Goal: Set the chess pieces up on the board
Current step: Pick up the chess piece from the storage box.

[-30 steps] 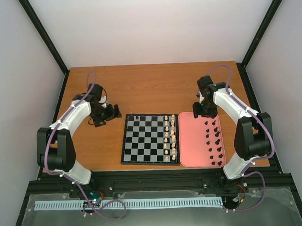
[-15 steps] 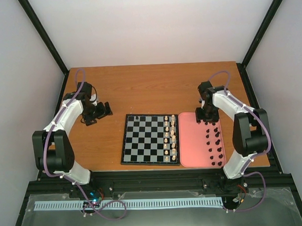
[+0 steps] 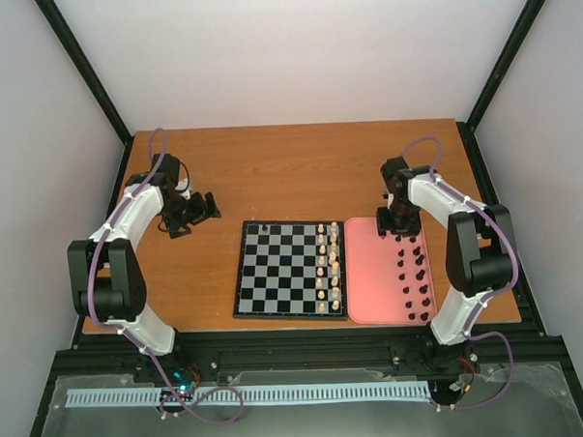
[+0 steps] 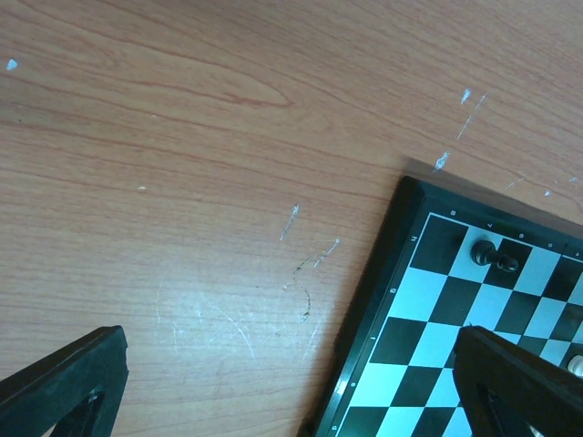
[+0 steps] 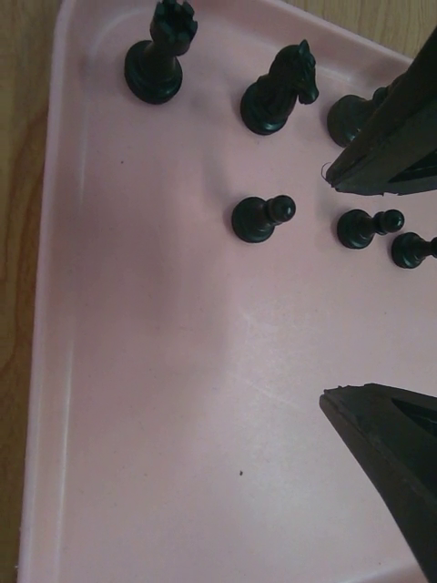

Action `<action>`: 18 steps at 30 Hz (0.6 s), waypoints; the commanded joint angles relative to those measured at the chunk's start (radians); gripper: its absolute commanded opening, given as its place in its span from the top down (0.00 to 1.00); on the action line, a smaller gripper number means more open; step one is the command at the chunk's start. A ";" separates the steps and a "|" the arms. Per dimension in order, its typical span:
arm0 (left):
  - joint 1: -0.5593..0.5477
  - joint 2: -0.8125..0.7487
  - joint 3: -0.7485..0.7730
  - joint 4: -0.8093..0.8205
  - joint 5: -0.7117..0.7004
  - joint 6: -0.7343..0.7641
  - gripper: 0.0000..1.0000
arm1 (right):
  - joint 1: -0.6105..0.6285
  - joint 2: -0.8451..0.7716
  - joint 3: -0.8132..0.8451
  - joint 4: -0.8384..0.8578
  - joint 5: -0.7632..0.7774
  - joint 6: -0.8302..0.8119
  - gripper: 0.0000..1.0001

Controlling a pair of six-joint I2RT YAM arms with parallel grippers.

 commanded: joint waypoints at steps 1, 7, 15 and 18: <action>0.004 0.010 0.029 0.000 0.019 -0.001 0.00 | -0.025 0.019 0.001 0.027 0.025 0.000 0.42; 0.004 0.021 0.031 0.000 0.017 0.003 0.00 | -0.049 0.058 0.000 0.046 0.005 -0.018 0.48; 0.004 0.037 0.040 -0.004 0.016 0.005 0.00 | -0.056 0.084 0.007 0.058 0.007 -0.024 0.59; 0.004 0.041 0.039 -0.004 0.015 0.005 0.00 | -0.057 0.087 0.003 0.057 0.021 -0.026 0.62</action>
